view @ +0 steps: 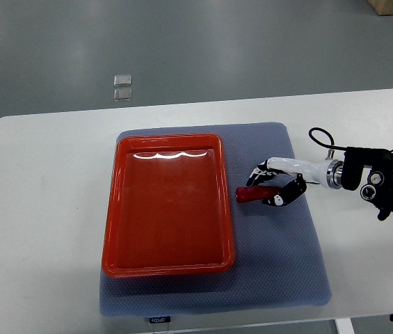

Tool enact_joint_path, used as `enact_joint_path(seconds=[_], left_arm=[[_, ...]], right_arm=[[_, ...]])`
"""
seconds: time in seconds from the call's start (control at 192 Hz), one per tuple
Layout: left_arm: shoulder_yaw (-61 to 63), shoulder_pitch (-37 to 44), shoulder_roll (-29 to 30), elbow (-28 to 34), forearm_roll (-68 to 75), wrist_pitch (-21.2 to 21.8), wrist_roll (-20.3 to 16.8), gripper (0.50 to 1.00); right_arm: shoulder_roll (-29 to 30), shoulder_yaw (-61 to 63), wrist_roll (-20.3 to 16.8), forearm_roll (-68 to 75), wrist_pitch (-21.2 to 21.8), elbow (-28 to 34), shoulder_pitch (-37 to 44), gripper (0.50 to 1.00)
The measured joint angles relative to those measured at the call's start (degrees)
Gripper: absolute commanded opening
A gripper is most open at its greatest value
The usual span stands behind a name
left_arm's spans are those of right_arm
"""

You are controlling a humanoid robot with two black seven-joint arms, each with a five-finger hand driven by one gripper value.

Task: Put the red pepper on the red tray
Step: 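Close the right hand's fingers around the red chili pepper, then lift the pepper with the right hand and carry it over the tray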

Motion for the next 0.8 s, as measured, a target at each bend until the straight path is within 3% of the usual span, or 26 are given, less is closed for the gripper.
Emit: enact_joint_path(seconds=[0.057, 0.063, 0.094, 0.344, 0.579, 0.798], left_arm=[[0.0, 0.0, 0.0, 0.0, 0.0, 0.0, 0.0, 1.0], [0.0, 0.0, 0.0, 0.0, 0.0, 0.0, 0.0, 1.0], [0.0, 0.0, 0.0, 0.0, 0.0, 0.0, 0.0, 1.0], [-0.1, 0.0, 0.0, 0.1, 0.0, 0.0, 0.0, 1.0], [0.0, 0.0, 0.0, 0.1, 0.0, 0.0, 0.0, 1.0], [0.0, 0.0, 0.0, 0.1, 0.0, 0.0, 0.0, 1.0]], right_arm=[[0.0, 0.0, 0.0, -0.4, -0.1, 0.0, -0.2, 0.576], [0.0, 0.0, 0.0, -0.4, -0.1, 0.0, -0.2, 0.525], [0.0, -0.1, 0.1, -0.6, -0.1, 0.0, -0.2, 0.5], [-1.4, -0.1, 0.2, -1.6, -0.7, 0.0, 1.0, 0.5], [-4.7, 0.8, 0.3, -0.5, 2.6, 0.6, 8.5, 0.5], [-3.7, 0.7, -0.1, 1.2, 3.5, 0.8, 14.3, 0.5]])
